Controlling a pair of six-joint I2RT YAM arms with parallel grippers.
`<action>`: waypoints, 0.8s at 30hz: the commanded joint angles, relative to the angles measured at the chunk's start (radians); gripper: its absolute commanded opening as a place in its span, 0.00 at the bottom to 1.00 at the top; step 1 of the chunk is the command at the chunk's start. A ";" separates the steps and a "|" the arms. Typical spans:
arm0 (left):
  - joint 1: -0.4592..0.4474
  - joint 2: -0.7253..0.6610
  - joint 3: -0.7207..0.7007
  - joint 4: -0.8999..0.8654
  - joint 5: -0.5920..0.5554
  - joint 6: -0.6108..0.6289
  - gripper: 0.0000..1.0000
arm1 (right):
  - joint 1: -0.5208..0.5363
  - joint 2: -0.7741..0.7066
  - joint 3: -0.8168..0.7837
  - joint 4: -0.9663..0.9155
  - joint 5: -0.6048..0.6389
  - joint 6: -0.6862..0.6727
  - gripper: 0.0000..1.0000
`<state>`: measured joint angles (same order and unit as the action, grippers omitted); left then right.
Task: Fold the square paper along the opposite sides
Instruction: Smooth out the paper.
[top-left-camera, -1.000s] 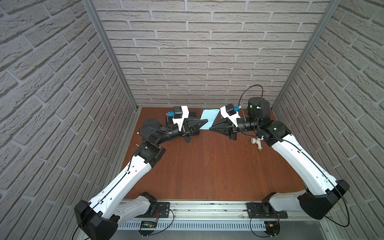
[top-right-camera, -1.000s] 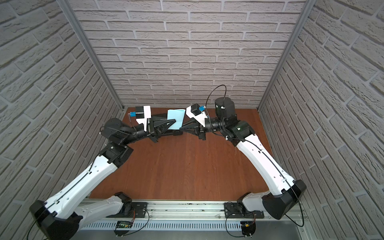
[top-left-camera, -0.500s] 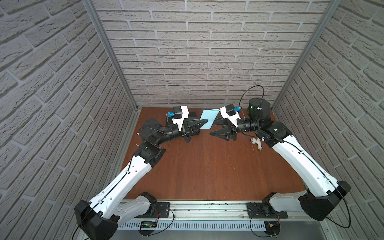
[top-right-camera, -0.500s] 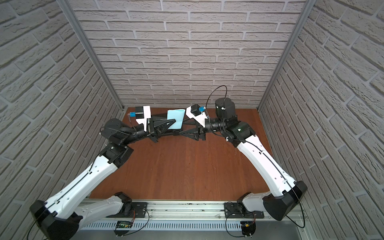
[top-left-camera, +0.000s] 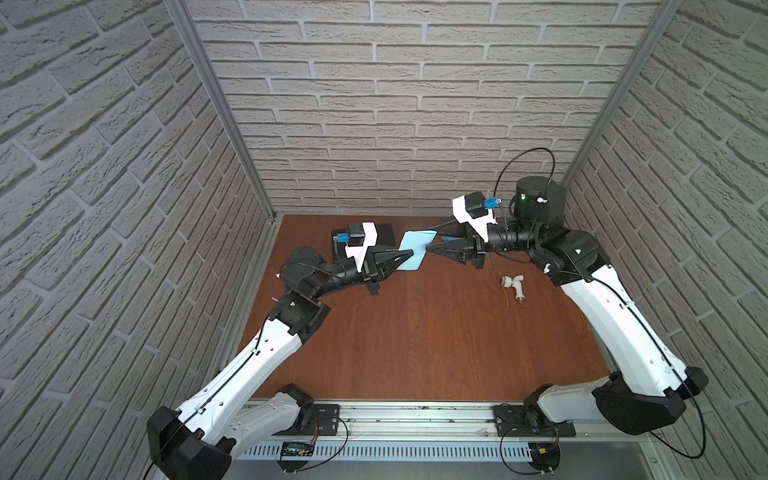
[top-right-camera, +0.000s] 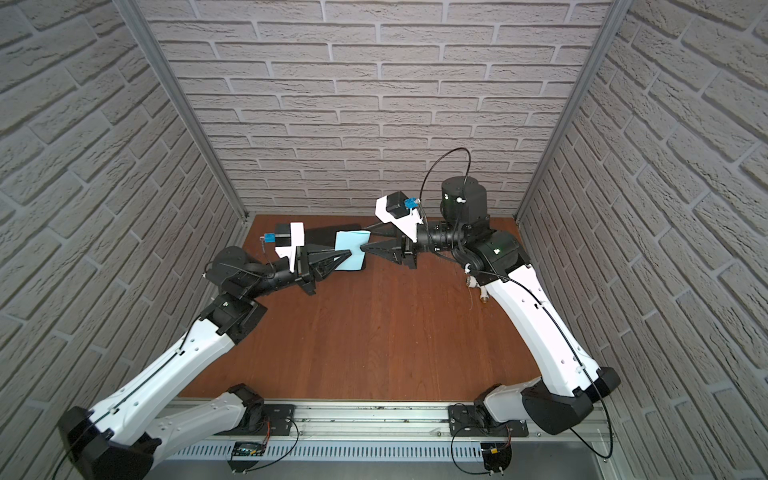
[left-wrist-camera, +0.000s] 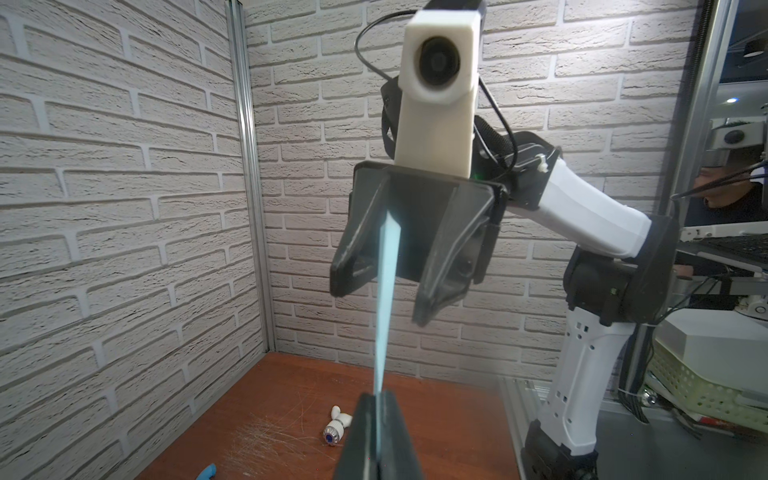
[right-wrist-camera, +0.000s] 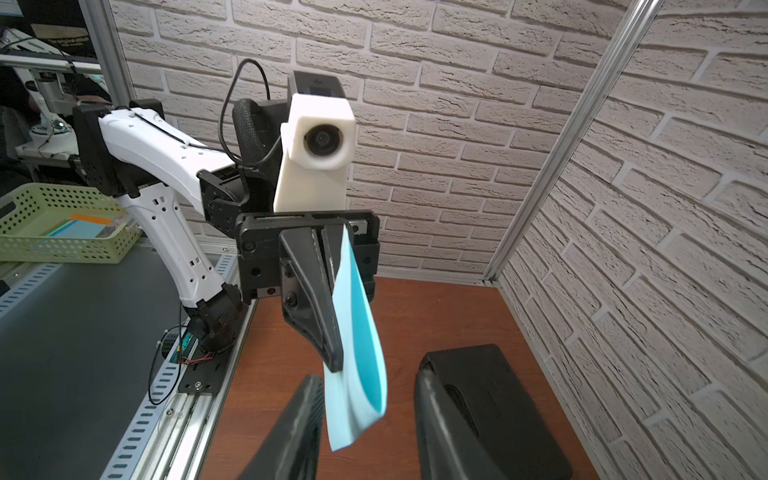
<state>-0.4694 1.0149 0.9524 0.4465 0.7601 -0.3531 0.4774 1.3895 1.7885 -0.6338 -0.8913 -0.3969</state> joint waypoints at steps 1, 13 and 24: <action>0.002 -0.019 -0.008 0.040 0.005 -0.003 0.00 | -0.004 0.006 -0.004 -0.003 -0.013 -0.002 0.30; 0.002 0.007 -0.020 0.043 0.008 -0.007 0.00 | -0.004 0.003 0.021 -0.014 -0.017 -0.012 0.28; 0.002 0.006 -0.020 0.031 0.005 -0.002 0.00 | -0.004 0.002 0.023 -0.038 -0.027 -0.029 0.03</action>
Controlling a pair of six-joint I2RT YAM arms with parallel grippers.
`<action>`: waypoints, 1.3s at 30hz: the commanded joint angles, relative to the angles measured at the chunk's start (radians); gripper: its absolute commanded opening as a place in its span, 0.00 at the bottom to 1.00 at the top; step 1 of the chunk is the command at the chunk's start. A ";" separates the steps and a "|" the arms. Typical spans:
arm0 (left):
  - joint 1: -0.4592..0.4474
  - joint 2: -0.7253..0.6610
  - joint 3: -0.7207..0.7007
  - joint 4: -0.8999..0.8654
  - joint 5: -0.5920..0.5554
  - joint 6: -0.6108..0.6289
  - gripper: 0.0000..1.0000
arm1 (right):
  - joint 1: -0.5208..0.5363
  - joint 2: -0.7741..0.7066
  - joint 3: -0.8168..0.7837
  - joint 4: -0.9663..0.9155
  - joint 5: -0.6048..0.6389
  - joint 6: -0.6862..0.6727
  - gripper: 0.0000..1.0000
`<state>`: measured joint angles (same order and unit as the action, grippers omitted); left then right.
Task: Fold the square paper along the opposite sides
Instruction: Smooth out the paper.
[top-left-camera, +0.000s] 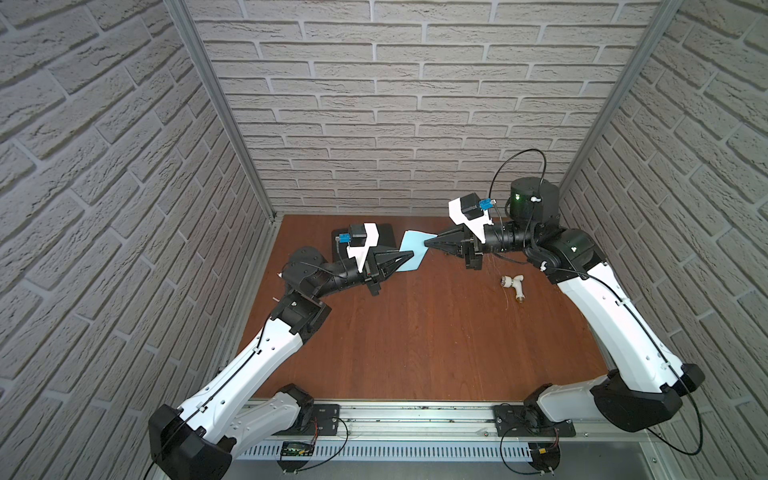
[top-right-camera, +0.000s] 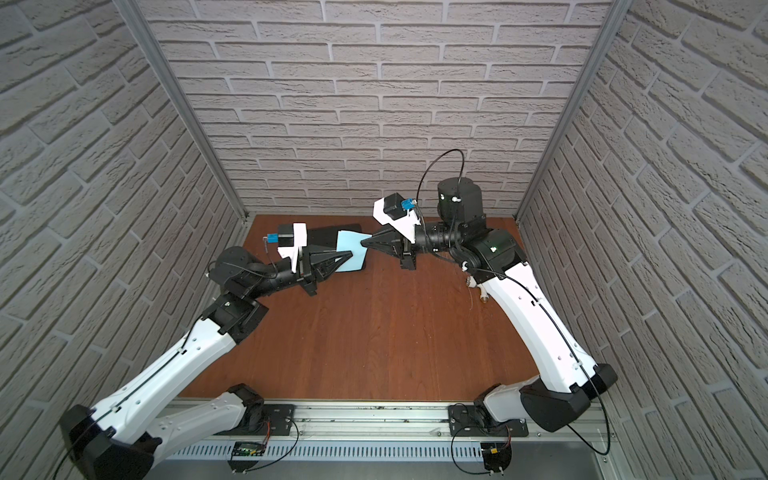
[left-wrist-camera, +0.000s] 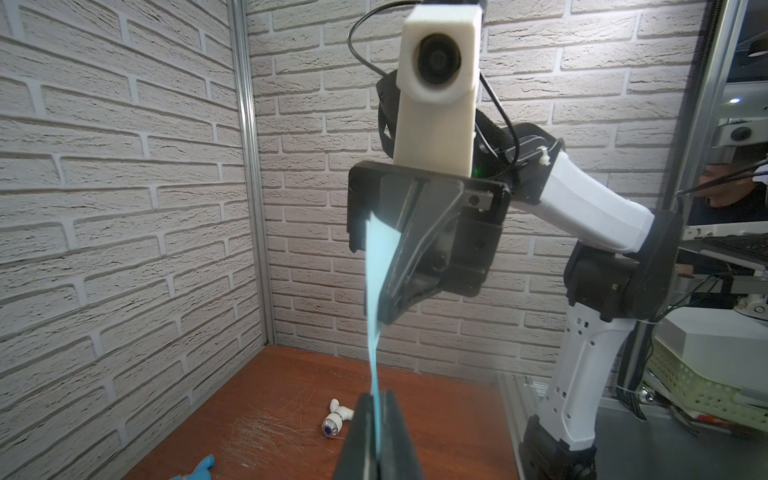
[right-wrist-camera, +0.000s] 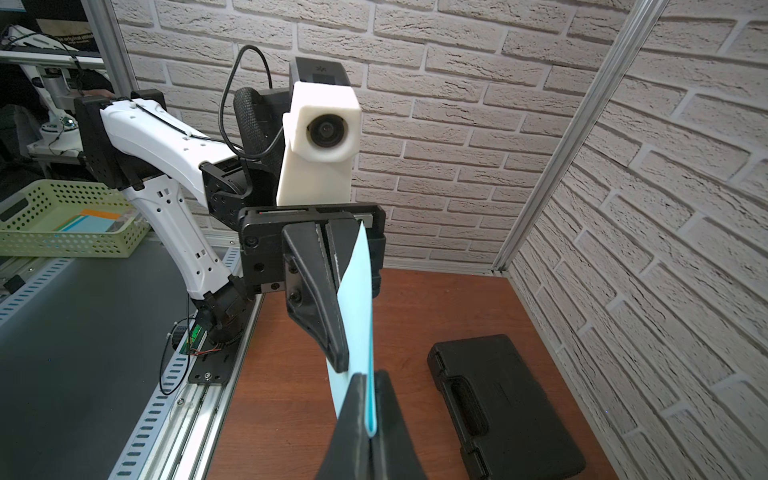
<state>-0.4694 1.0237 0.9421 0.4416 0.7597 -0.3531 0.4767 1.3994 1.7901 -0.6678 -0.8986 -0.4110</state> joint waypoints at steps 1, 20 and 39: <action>0.002 -0.002 -0.011 0.036 0.006 -0.002 0.00 | -0.003 -0.009 0.022 -0.006 -0.019 -0.018 0.06; 0.002 -0.008 -0.040 0.020 0.006 -0.003 0.00 | -0.004 -0.001 0.049 -0.032 -0.012 -0.035 0.03; -0.052 0.055 -0.472 0.267 -0.397 -0.437 0.00 | -0.005 -0.233 -0.553 0.381 0.787 0.401 1.00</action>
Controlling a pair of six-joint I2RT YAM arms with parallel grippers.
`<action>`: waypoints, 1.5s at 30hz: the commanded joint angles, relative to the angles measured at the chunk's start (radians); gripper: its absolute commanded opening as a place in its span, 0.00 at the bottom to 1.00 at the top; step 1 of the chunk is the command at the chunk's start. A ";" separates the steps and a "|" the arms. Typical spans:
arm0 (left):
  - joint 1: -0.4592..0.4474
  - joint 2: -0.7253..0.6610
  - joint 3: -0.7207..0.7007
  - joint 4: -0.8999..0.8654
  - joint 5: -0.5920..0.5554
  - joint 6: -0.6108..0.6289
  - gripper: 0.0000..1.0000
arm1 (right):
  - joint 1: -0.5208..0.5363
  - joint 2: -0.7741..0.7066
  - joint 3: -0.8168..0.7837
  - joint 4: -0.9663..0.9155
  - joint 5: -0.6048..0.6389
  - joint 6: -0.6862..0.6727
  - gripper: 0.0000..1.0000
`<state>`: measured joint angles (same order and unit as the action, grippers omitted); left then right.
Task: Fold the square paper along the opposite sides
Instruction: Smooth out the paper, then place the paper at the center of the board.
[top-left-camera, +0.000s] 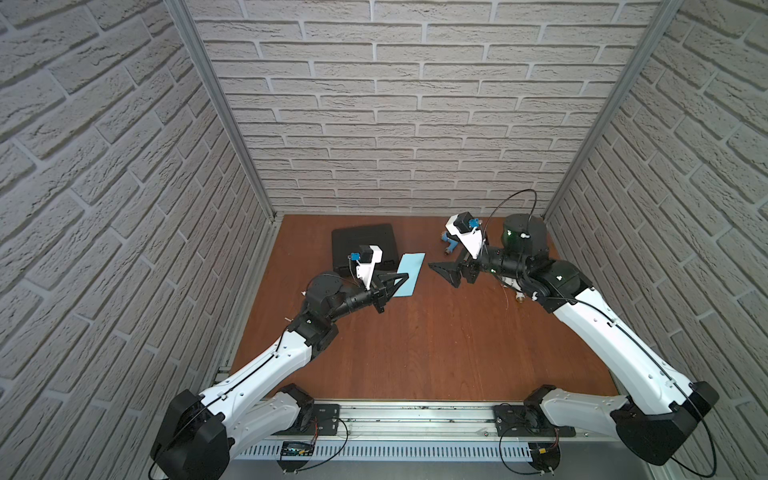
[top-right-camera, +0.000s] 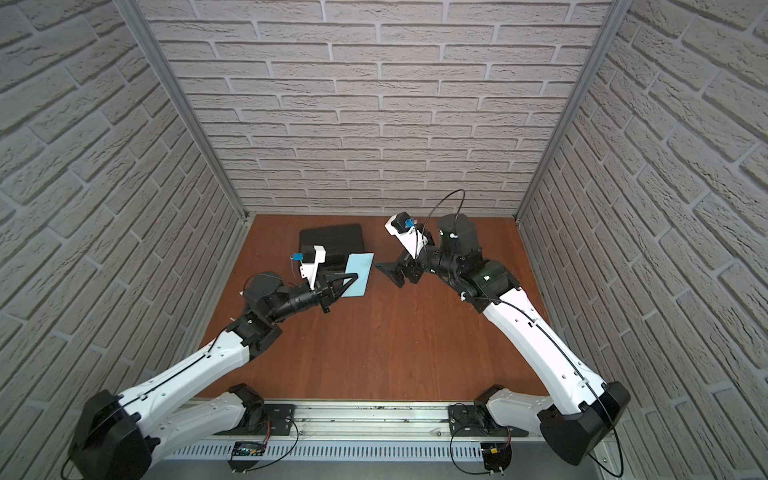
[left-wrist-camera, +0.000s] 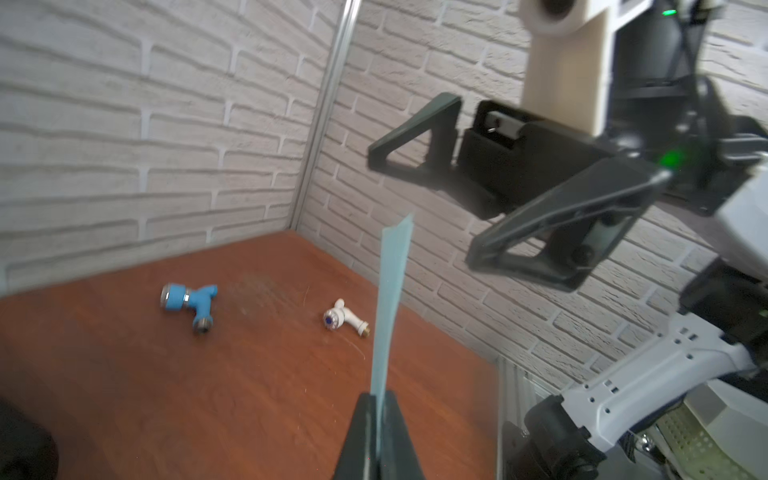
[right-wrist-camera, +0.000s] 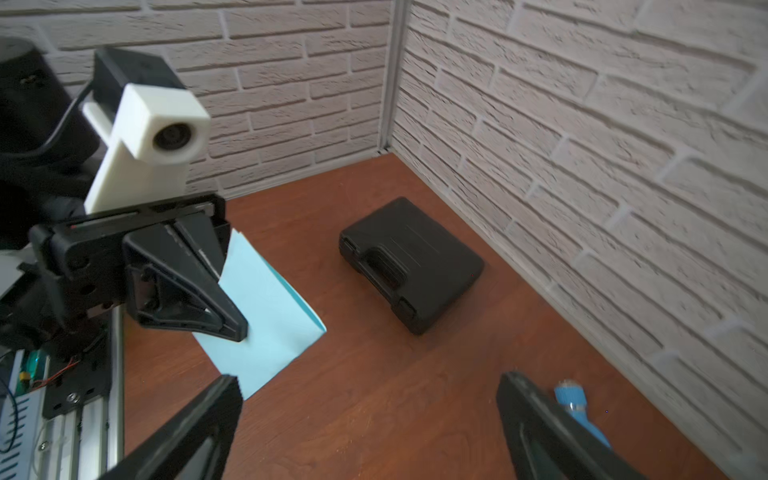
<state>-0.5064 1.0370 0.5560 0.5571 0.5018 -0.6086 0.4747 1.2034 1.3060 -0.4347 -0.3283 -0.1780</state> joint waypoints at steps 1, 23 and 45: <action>-0.023 0.067 -0.116 0.177 -0.169 -0.223 0.00 | -0.003 -0.040 -0.100 0.155 0.238 0.193 1.00; -0.204 0.282 -0.166 -0.308 -0.670 -0.387 0.49 | -0.002 -0.034 -0.344 0.198 0.294 0.284 1.00; -0.247 0.005 0.058 -0.863 -1.352 -0.122 0.98 | -0.030 -0.118 -0.366 0.124 0.555 0.207 1.00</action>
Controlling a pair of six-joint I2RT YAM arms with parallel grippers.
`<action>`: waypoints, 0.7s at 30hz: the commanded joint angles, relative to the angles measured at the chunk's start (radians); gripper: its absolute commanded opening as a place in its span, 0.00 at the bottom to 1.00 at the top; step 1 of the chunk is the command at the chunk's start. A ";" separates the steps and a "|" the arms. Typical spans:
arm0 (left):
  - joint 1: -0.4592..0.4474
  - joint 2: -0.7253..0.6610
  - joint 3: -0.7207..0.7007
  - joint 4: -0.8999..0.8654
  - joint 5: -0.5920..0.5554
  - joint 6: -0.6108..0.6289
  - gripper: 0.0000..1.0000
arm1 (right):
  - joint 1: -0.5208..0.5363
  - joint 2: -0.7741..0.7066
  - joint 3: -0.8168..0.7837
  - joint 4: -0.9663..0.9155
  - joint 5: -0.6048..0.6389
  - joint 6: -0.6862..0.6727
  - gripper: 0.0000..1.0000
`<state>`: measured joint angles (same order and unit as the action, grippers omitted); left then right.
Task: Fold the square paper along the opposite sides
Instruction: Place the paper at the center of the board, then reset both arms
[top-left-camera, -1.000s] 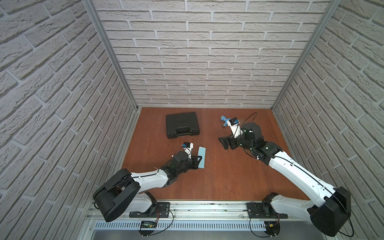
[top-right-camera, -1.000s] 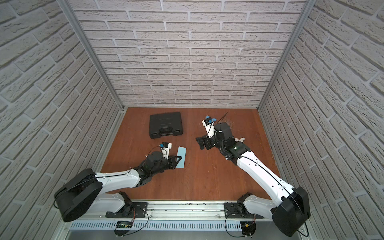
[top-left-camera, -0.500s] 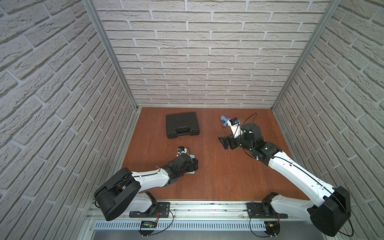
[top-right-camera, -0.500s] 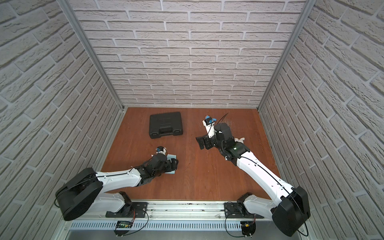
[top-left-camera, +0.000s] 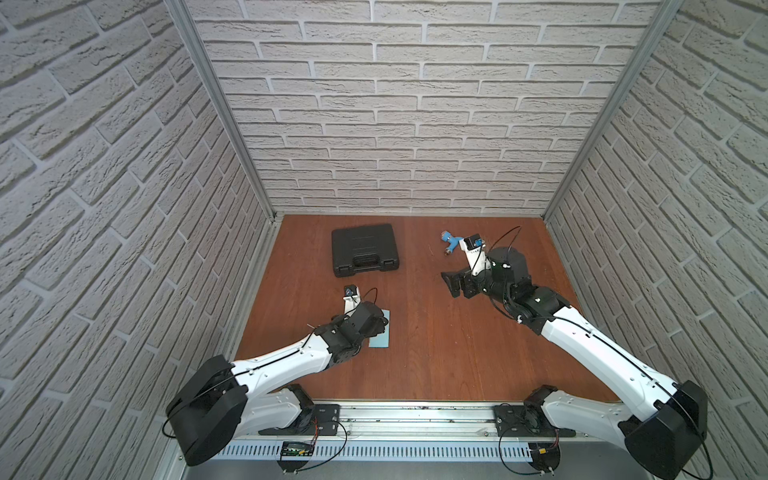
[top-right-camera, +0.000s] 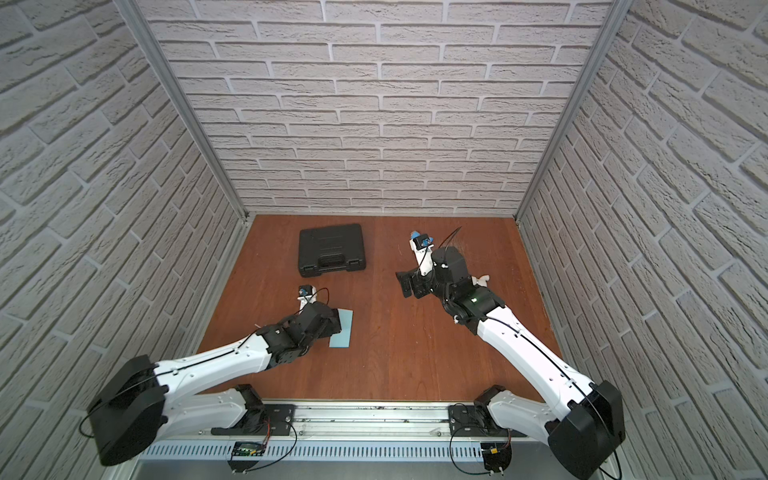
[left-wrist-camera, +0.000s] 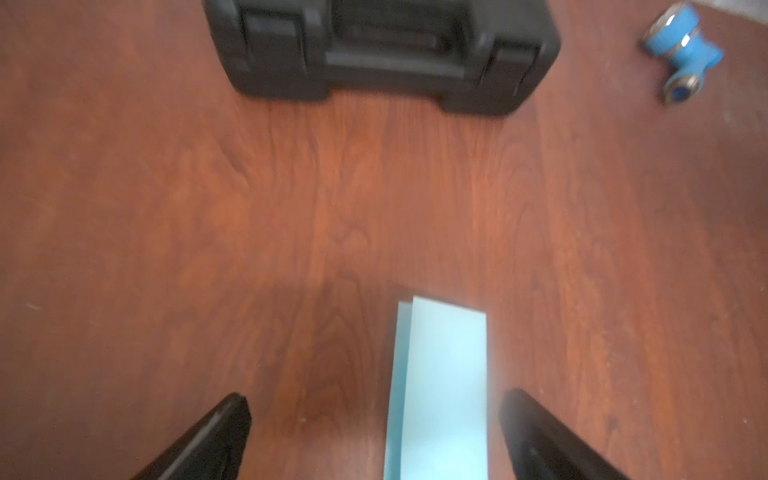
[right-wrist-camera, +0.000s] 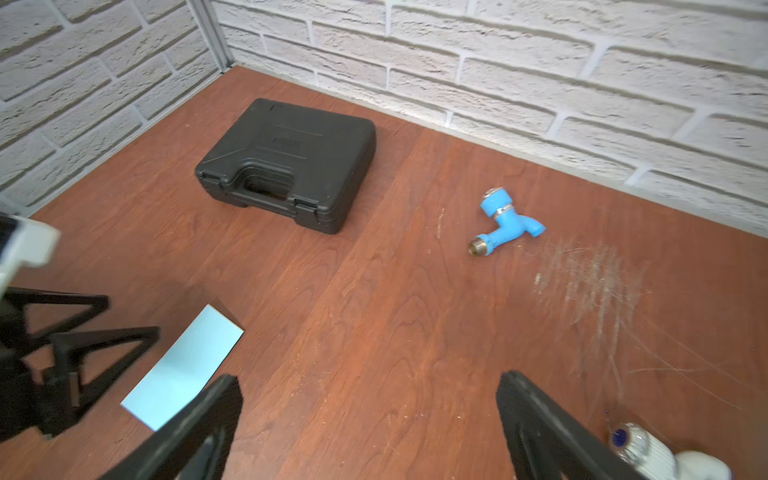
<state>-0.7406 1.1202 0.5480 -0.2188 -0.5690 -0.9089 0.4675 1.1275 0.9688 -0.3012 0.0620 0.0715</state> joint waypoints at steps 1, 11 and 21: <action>-0.013 -0.106 0.083 -0.061 -0.356 0.273 0.98 | -0.041 -0.053 -0.051 0.004 0.221 -0.063 1.00; 0.409 -0.176 -0.175 0.774 -0.076 1.007 0.98 | -0.317 -0.129 -0.597 0.721 0.273 -0.129 0.99; 0.577 0.226 -0.422 1.447 0.129 1.038 0.98 | -0.430 0.168 -0.746 1.441 0.054 -0.138 0.99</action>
<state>-0.1787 1.2629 0.1471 0.8948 -0.5049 0.0849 0.0681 1.2957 0.1925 0.8635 0.1871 -0.0788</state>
